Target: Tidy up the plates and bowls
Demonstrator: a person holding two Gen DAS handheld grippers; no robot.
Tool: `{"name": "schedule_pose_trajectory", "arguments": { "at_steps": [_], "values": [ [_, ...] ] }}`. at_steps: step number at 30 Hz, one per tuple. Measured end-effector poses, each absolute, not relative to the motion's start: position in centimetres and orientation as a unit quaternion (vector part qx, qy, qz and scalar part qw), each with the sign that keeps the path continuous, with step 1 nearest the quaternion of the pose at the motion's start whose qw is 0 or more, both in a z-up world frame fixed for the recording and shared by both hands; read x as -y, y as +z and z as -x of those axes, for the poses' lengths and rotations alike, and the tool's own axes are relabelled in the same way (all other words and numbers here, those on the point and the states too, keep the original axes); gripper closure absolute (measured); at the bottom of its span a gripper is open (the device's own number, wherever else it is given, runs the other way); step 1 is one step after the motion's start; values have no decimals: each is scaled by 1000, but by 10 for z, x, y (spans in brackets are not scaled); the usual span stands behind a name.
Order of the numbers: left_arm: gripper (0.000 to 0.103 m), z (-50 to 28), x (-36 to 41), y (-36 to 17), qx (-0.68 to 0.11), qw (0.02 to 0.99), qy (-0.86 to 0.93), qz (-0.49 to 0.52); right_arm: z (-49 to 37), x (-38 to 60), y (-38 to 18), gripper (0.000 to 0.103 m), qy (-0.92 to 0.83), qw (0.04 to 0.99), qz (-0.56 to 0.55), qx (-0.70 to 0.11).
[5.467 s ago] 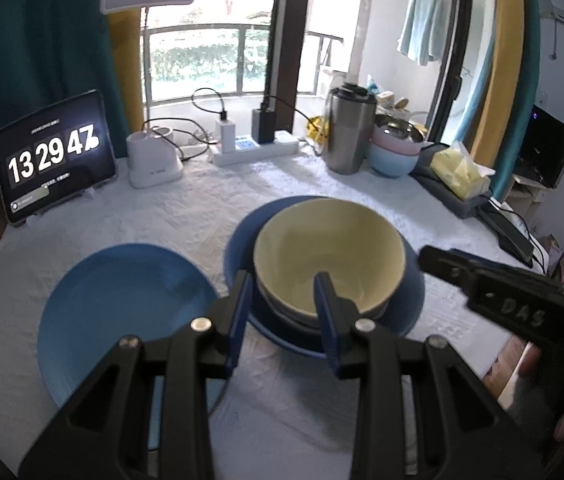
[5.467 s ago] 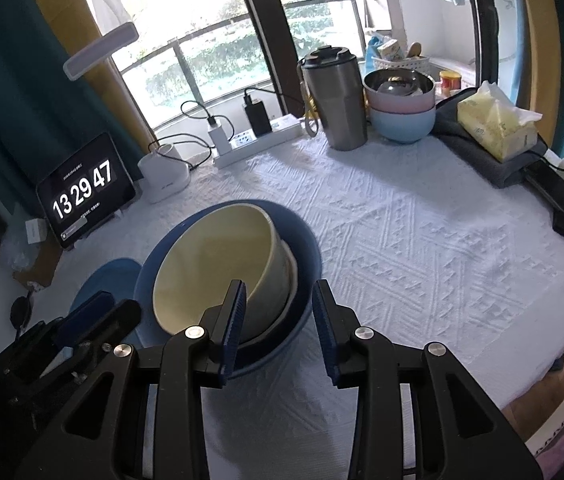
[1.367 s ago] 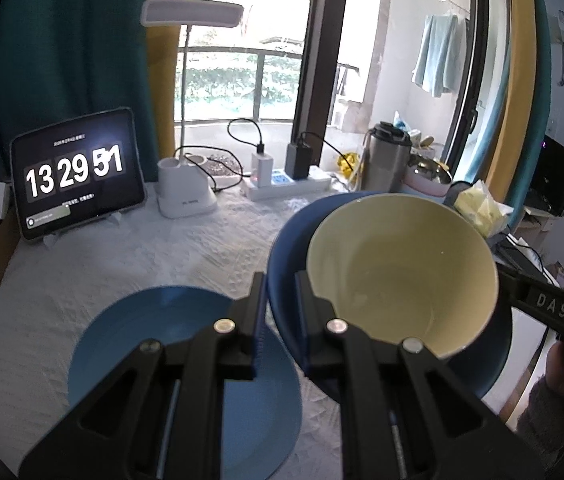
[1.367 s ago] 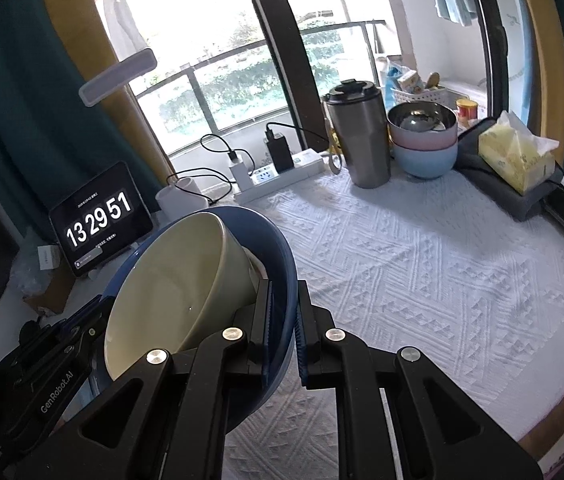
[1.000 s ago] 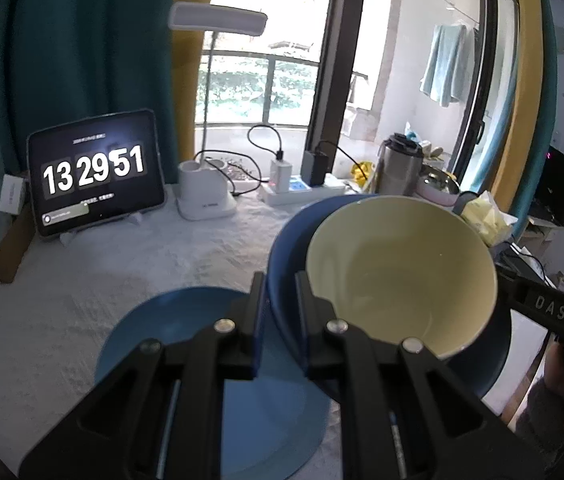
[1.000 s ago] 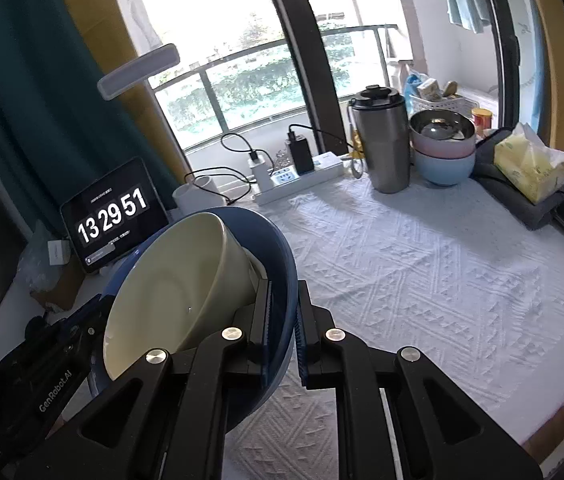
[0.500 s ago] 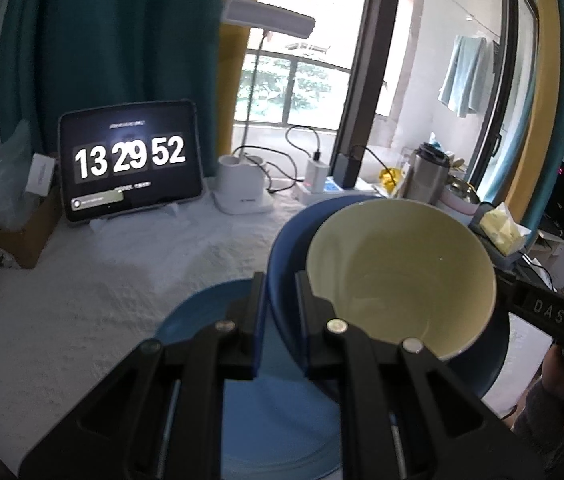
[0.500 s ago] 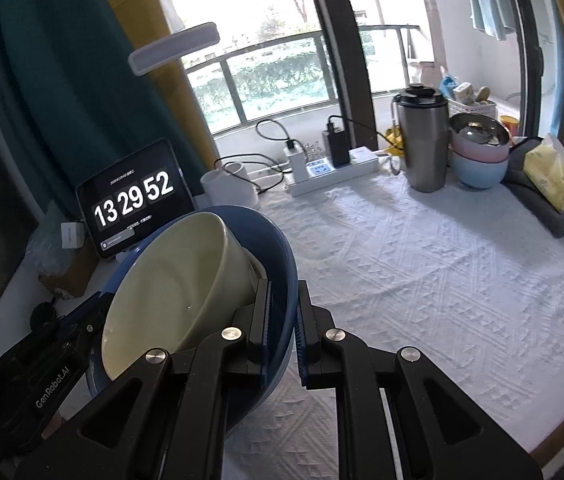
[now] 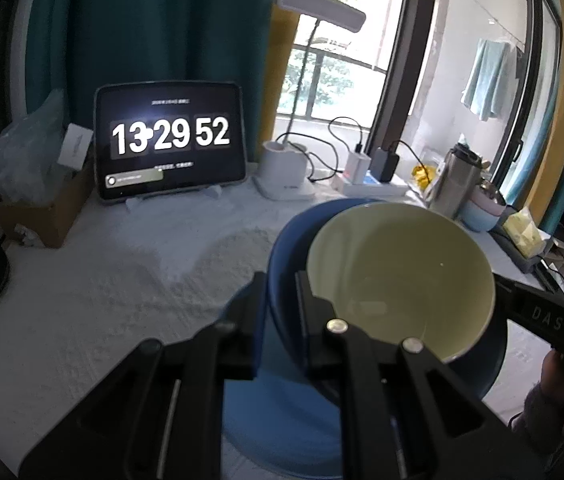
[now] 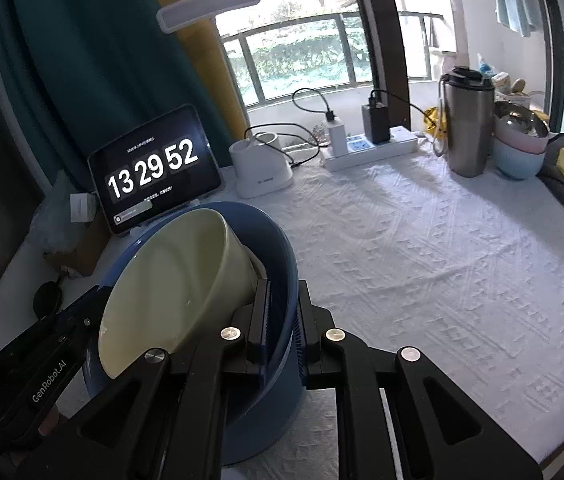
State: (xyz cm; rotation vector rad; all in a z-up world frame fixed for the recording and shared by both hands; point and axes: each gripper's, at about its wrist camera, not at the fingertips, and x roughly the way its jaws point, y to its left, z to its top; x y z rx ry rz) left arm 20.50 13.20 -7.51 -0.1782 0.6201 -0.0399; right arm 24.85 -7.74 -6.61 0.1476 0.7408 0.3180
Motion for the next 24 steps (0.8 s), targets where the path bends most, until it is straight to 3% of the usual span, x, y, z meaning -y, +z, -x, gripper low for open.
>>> {"name": "schedule_pose_trajectory", "arguments": {
  "at_steps": [24],
  "values": [
    [90, -202, -131, -90, -303, 951, -4, 66, -254, 66, -90, 88, 157, 912, -67, -372]
  ]
}}
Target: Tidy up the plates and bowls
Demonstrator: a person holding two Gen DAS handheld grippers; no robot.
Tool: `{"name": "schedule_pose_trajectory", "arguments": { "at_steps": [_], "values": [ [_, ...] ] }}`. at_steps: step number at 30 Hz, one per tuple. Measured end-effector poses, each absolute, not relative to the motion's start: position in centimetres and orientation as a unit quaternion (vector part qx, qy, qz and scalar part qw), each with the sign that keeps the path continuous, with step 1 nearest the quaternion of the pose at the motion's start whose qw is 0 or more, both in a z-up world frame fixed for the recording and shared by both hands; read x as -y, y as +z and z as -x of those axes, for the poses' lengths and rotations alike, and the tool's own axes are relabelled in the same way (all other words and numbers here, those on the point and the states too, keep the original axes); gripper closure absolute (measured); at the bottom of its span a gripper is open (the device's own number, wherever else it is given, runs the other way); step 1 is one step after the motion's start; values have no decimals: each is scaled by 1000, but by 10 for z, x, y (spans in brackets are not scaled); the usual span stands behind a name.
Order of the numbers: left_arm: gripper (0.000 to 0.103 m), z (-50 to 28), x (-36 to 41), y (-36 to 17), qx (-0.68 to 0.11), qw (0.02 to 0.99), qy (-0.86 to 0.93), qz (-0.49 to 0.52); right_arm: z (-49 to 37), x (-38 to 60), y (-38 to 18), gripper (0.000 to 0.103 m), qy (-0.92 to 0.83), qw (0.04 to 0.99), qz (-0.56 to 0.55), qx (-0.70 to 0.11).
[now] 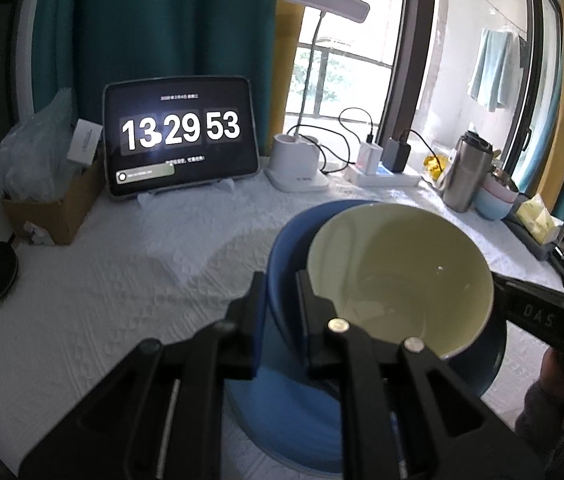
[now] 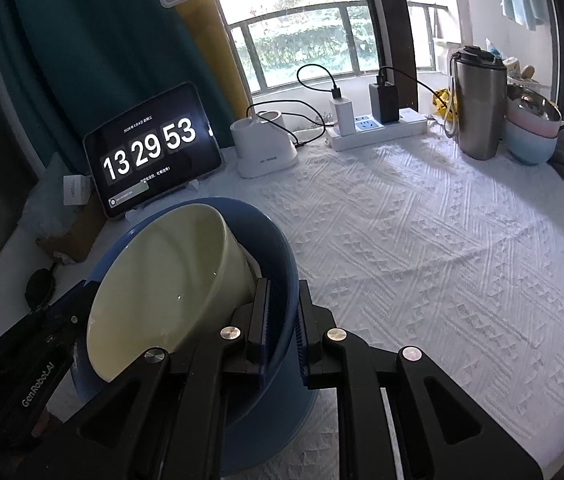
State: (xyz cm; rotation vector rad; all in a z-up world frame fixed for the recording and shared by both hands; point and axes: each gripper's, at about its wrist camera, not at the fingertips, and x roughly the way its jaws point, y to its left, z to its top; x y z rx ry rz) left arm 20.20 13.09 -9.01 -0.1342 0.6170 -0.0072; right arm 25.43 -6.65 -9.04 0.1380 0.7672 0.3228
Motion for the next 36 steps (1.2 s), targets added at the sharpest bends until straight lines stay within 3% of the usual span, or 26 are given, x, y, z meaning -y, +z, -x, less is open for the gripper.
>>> {"name": "schedule_pose_trajectory", "arguments": {
  "at_steps": [20, 27, 36],
  "values": [
    [86, -198, -124, -91, -276, 959, 33, 52, -253, 71, -92, 87, 169, 915, -64, -361],
    [86, -194, -120, -90, -273, 960, 39, 43, -250, 77, -94, 70, 161, 918, -64, -356],
    [85, -179, -117, -88, -259, 964, 45, 46, -239, 83, -93, 57, 161, 926, -50, -339]
  ]
}}
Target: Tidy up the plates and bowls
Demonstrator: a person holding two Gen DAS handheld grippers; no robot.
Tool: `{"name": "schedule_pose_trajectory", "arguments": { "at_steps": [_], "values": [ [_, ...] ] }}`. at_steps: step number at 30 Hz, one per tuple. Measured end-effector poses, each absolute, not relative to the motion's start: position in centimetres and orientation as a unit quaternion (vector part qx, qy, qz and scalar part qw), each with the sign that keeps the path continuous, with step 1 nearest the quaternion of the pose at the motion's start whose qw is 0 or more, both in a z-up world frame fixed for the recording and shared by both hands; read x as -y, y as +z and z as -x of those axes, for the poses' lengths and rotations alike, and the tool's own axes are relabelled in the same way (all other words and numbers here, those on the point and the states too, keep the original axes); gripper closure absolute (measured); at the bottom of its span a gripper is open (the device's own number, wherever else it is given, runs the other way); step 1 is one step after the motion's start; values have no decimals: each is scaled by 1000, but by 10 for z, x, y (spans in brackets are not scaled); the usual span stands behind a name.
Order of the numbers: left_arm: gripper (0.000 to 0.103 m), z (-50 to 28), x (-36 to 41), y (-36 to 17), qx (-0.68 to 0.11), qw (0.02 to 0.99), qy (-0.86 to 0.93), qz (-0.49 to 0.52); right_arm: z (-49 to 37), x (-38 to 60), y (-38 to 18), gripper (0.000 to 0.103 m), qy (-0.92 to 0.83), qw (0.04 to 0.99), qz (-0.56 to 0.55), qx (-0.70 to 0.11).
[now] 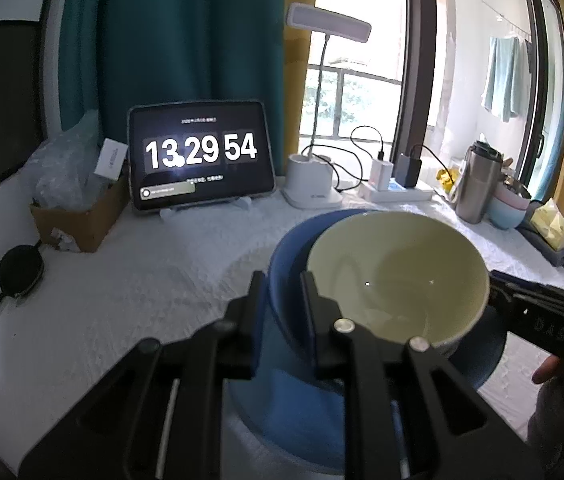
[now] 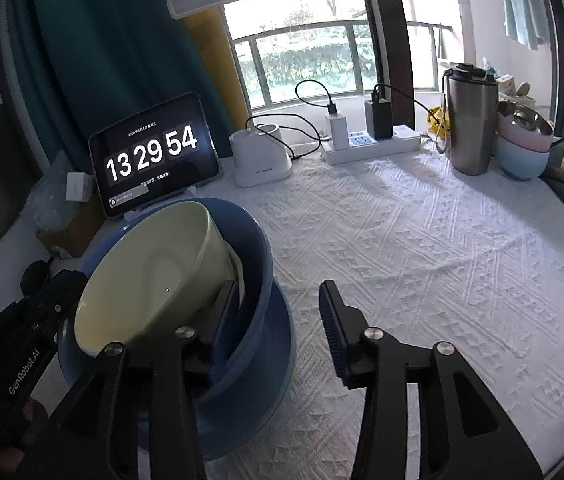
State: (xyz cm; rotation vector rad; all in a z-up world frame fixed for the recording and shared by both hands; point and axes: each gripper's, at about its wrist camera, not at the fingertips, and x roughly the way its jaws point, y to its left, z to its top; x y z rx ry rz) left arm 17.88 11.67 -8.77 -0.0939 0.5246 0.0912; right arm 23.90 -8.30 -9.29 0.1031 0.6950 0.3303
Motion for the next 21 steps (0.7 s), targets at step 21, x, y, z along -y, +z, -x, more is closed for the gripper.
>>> {"name": "schedule_pose_trajectory", "arguments": {
  "at_steps": [21],
  "values": [
    [57, -120, -88, -60, -194, 980, 22, 48, -194, 110, -81, 48, 164, 933, -41, -318]
  ]
}}
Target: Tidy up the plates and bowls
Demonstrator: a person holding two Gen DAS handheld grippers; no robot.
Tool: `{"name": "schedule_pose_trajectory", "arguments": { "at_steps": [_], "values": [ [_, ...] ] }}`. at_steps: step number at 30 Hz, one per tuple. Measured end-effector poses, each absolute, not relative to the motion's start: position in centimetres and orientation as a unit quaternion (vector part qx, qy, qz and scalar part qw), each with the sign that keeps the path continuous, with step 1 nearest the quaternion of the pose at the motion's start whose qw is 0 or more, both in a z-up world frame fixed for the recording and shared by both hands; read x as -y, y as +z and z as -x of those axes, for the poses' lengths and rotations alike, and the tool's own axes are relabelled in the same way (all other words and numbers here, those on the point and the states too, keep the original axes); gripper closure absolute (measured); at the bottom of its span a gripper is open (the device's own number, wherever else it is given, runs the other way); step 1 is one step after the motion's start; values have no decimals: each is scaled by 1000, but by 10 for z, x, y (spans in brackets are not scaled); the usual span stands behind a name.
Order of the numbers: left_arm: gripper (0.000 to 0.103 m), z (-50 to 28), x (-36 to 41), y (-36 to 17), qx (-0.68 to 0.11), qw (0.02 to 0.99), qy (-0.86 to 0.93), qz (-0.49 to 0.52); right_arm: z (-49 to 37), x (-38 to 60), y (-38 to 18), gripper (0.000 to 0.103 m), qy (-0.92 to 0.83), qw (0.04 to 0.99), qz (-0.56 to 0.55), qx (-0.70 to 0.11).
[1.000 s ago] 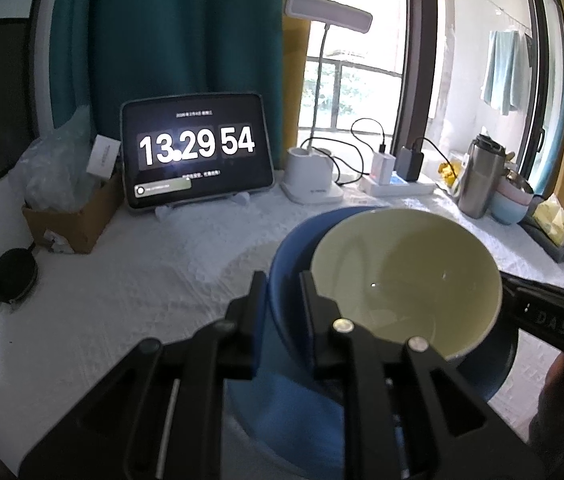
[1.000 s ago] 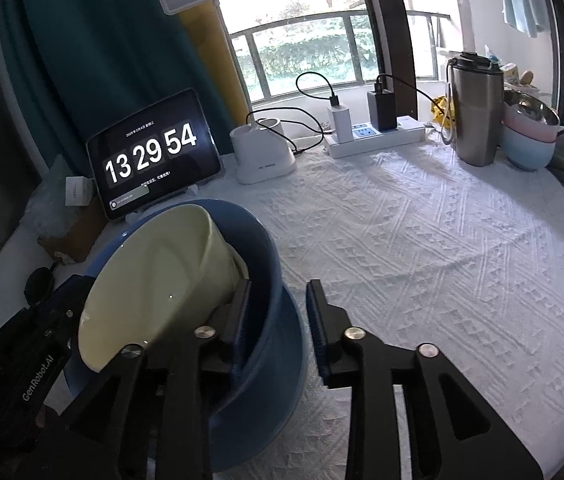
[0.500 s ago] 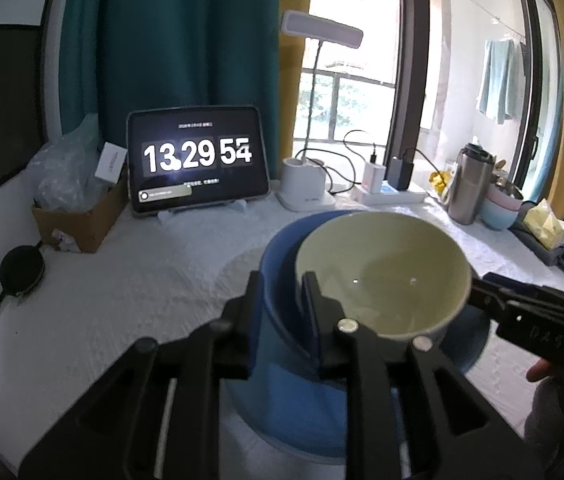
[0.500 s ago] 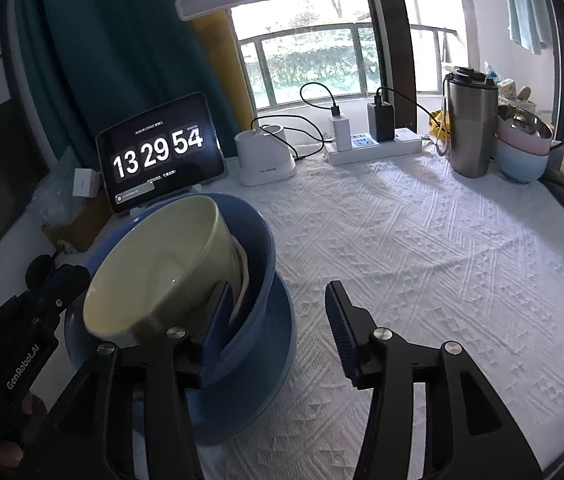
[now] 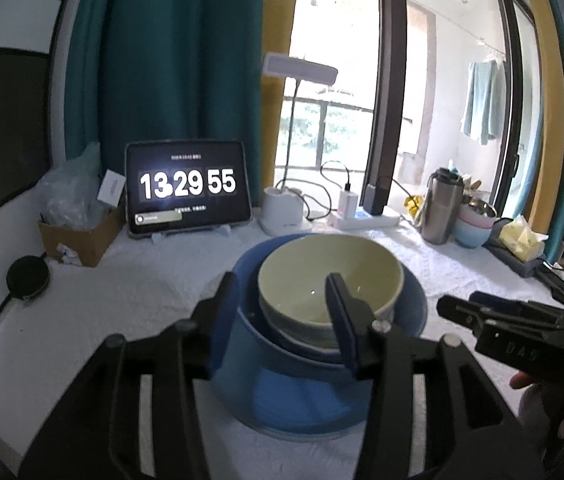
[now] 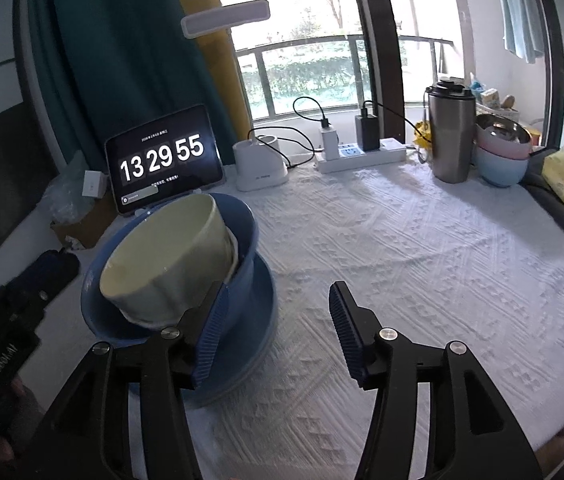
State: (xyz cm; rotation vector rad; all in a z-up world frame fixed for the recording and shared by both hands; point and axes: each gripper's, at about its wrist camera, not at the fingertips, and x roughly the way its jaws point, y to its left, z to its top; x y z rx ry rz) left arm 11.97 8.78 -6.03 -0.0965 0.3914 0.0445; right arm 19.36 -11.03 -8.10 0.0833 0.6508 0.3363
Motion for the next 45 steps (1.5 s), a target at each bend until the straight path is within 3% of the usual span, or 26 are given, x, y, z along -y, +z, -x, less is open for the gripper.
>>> {"name": "schedule_pose_trajectory", "arguments": {
  "at_steps": [6, 10, 15, 20, 29, 45],
  "values": [
    [53, -104, -81, -58, -186, 981, 34, 48, -179, 127, -77, 48, 149, 938, -34, -311],
    [39, -89, -80, -54, -170, 983, 44, 60, -172, 141, -76, 48, 131, 943, -38, -305],
    [31, -67, -73, -49, -148, 986, 47, 68, -158, 153, -77, 48, 116, 948, -27, -296],
    [16, -51, -60, -49, -141, 988, 43, 49, -137, 165, -74, 48, 100, 957, -4, -272],
    [10, -16, -46, -35, -90, 994, 46, 38, -98, 186, -56, 47, 83, 972, 14, -218],
    [9, 18, -32, -13, -64, 997, 53, 6, -49, 201, -23, 46, 66, 989, 11, -133]
  ]
}}
